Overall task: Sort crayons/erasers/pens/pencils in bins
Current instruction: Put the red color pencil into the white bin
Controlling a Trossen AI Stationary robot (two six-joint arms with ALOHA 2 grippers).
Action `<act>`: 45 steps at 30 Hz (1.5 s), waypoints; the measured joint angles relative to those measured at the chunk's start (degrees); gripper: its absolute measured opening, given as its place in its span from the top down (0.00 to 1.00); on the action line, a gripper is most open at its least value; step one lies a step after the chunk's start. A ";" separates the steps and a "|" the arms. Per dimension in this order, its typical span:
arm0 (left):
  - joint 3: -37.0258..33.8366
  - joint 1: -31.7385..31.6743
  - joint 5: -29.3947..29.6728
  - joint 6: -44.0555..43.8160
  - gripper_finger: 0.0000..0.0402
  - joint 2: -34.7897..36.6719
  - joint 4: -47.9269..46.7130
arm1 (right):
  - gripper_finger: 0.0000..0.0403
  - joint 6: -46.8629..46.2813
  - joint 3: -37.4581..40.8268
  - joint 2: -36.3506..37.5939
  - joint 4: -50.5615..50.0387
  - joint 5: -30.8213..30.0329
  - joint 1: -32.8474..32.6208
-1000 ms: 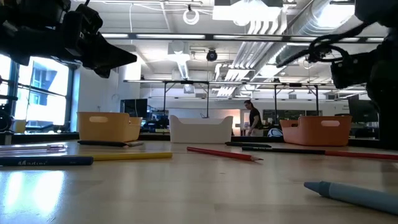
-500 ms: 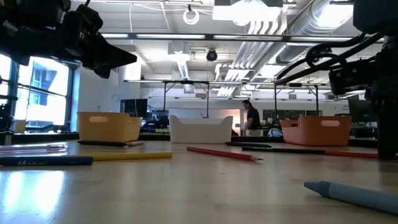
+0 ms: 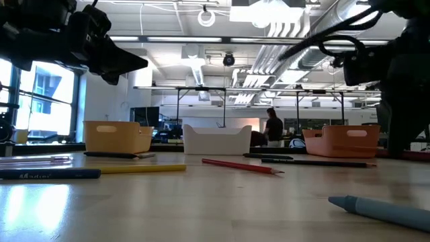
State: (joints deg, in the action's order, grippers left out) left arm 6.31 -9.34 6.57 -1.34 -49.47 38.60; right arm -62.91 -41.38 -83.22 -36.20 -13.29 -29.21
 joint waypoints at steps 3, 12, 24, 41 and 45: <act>0.00 0.00 0.00 0.00 1.00 0.00 0.02 | 0.95 1.78 -2.14 -0.02 -0.23 -1.47 0.00; 0.00 0.00 0.00 0.00 1.00 0.00 0.22 | 0.95 13.48 -10.20 0.02 -2.90 -10.93 5.65; 0.00 0.02 0.07 0.03 1.00 0.00 0.34 | 0.95 52.64 -23.03 -2.78 9.65 -16.76 27.90; 0.00 0.00 0.04 0.44 1.00 0.00 0.30 | 0.95 77.99 -44.74 -26.47 21.45 -12.86 50.04; 0.00 0.00 0.04 0.44 1.00 0.00 0.28 | 0.95 78.41 -48.77 -32.20 19.79 -10.00 52.20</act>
State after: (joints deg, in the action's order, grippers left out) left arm 6.31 -9.34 6.61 -0.91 -49.47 38.87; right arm 15.51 -90.15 -115.42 -16.40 -23.29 22.98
